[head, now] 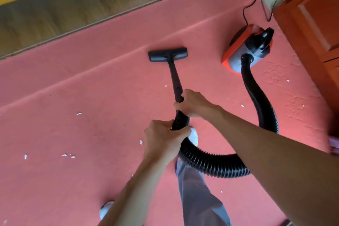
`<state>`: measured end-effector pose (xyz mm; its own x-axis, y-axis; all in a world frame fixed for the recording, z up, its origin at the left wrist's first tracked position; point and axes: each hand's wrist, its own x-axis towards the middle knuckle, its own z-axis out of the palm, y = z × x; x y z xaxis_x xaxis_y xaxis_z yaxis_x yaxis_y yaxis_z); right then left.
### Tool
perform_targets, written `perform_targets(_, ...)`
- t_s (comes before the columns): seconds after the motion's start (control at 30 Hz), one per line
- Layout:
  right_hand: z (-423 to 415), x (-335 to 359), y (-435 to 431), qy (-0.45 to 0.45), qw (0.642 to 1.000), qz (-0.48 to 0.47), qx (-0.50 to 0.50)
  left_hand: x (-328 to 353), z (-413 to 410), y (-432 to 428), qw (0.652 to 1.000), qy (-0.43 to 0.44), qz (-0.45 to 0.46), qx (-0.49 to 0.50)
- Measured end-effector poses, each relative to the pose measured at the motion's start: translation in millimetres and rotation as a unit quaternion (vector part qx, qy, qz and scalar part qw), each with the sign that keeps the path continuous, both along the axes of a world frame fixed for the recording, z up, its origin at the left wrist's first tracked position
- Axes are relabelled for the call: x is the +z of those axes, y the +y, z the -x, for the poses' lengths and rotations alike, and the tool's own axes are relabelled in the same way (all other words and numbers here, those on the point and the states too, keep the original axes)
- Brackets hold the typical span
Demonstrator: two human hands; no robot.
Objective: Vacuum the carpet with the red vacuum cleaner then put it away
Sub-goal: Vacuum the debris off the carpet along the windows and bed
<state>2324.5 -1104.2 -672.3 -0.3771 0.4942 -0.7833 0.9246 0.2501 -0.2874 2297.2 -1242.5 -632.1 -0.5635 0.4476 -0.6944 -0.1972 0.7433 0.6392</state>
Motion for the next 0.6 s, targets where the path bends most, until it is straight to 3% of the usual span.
perform_targets(0.3, -6, 46, -127, -0.053, 0.998, 0.026, -0.016, 57, -19, -130, 0.999, -0.004, -0.031, 0.024)
perform_targets(0.43, -5, 66, -130, -0.052, 0.997, 0.025, -0.047, 73, -27, -133, 0.994, -0.01, -0.076, 0.081)
perform_targets(0.6, 21, 32, -109, -0.025, 0.998, -0.012, -0.051, 32, -6, -107, 0.994, -0.055, -0.047, 0.085)
